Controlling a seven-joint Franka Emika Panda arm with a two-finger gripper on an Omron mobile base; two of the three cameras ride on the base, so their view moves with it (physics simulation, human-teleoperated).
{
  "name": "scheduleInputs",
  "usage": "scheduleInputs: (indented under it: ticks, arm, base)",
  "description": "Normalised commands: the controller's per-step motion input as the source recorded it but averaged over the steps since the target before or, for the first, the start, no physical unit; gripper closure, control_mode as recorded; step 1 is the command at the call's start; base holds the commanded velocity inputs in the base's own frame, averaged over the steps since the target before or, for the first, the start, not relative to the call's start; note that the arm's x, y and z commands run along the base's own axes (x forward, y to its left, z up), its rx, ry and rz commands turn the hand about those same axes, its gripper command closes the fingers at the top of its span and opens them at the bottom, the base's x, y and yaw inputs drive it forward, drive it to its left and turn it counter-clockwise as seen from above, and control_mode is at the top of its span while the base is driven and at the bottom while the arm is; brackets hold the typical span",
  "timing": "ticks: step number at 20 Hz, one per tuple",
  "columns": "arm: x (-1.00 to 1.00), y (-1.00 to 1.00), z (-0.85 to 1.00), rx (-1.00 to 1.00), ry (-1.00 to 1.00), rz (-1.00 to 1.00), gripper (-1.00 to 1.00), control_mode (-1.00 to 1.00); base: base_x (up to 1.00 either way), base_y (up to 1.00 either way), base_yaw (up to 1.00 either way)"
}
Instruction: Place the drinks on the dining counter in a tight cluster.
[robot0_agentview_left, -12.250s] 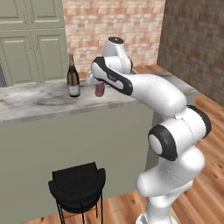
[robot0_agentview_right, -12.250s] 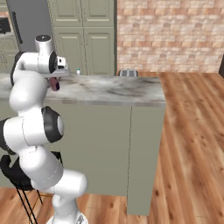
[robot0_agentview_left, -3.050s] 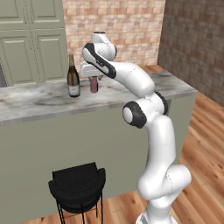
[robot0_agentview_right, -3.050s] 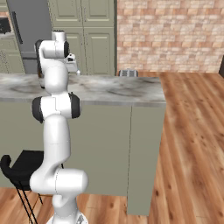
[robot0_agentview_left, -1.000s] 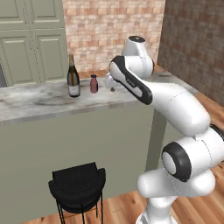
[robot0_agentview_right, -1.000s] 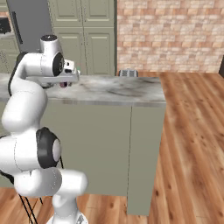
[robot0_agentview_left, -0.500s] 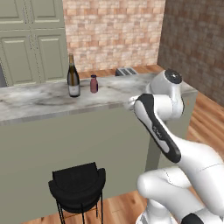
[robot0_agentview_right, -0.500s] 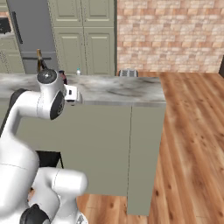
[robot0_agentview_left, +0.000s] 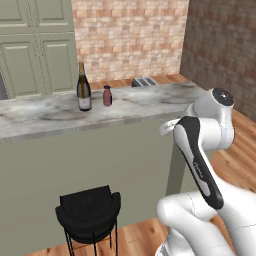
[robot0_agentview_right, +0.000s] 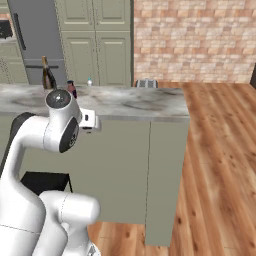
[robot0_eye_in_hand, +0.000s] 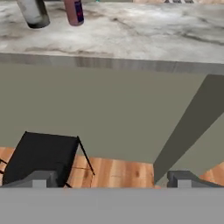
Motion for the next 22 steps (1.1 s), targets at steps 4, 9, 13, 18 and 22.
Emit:
scheduleInputs:
  ticks: [4, 9, 13, 18, 22]
  arm:
    - [-0.19, -0.13, 0.06, -0.14, 0.29, -0.06, -1.00, -1.00]
    - [-0.29, -0.03, 0.00, -0.10, 0.26, -0.07, -1.00, -1.00]
    - [-0.37, -0.05, 0.00, -0.01, 0.04, -0.04, -1.00, -1.00]
    - [-0.20, -0.09, -0.01, 0.00, 0.00, -0.04, -1.00, -1.00]
    - [-0.23, -0.18, -0.01, 0.06, -0.02, -0.05, -1.00, -1.00]
  base:
    - [0.00, 0.00, 0.00]
    - [0.00, 0.00, 0.00]
    - [0.00, 0.00, 0.00]
    - [0.00, 0.00, 0.00]
    - [0.00, 0.00, 0.00]
